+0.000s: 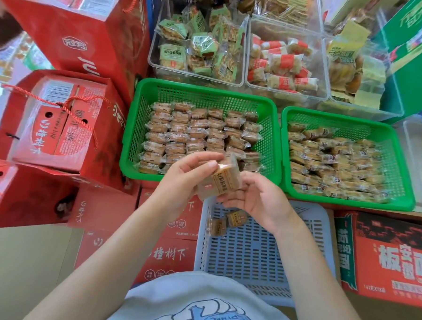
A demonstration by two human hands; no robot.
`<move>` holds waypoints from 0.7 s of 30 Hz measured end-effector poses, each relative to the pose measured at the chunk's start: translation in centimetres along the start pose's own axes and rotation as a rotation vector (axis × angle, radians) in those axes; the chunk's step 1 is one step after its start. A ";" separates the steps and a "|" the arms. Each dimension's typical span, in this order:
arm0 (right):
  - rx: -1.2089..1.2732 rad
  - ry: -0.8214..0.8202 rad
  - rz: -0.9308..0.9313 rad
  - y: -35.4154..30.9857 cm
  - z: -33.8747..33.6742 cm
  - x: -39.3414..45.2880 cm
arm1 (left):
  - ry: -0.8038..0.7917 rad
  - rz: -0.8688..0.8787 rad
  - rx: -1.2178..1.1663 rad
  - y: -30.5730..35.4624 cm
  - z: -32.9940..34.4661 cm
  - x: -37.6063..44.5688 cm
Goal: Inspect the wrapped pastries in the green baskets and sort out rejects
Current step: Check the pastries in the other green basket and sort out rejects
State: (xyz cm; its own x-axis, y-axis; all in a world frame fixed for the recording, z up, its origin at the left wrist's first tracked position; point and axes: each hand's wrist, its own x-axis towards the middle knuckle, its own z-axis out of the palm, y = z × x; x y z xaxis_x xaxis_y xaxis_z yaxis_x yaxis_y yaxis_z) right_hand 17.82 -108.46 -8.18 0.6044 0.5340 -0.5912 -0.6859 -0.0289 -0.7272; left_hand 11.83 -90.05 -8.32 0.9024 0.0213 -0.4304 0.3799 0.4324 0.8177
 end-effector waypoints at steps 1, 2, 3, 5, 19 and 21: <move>-0.124 0.049 -0.036 -0.1 0.2 -0.4 | 0.025 -0.018 0.010 0.1 0.3 -0.3; -0.226 0.103 -0.087 -0.4 0.5 -0.9 | 0.044 -0.036 0.014 0.2 0.5 -0.6; -0.288 0.126 -0.144 -0.7 0.7 -1.4 | 0.058 -0.050 0.009 0.4 0.8 -0.8; -0.345 0.070 -0.231 -1.4 1.2 -2.4 | 0.061 -0.050 -0.001 0.7 1.4 -1.4; 0.063 0.126 -0.403 -2.4 0.6 -4.7 | -0.121 0.061 -0.199 1.6 2.8 -3.8; 0.121 0.132 -0.391 -2.2 0.4 -4.9 | -0.104 0.086 -0.127 1.6 2.9 -4.1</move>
State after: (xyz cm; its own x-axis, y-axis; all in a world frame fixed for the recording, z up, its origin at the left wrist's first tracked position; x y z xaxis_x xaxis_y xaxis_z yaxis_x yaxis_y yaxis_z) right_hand 16.24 -110.62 -3.53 0.8696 0.3726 -0.3240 -0.4323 0.2577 -0.8641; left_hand 9.35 -92.00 -4.14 0.9491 -0.0272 -0.3138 0.2775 0.5437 0.7921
